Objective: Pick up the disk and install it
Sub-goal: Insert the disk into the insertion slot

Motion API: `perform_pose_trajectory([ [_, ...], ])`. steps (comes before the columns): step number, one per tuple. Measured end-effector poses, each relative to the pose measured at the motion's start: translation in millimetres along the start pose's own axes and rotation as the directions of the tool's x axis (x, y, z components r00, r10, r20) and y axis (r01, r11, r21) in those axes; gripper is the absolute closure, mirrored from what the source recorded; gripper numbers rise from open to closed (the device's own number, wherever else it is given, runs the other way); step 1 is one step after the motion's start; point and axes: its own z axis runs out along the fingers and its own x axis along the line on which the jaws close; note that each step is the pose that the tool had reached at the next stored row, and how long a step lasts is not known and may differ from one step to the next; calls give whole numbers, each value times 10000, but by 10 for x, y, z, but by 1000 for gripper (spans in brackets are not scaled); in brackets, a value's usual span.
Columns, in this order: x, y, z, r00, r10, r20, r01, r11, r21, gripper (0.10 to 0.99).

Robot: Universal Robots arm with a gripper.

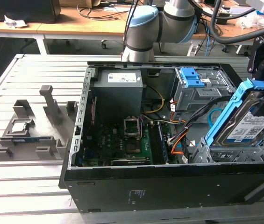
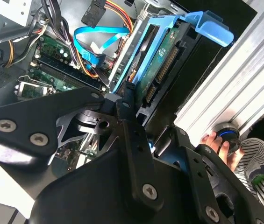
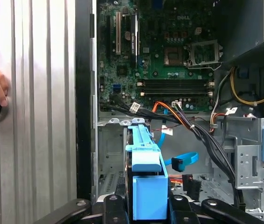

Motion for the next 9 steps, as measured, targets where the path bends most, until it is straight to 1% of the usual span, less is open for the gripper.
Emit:
perform_pose_trajectory([
  [4, -2, -1, 97, 10000, 1, -3, -1, 10000, -1, 722],
  [9, -4, -2, 194, 10000, 1, -1, -1, 10000, -1, 722],
])
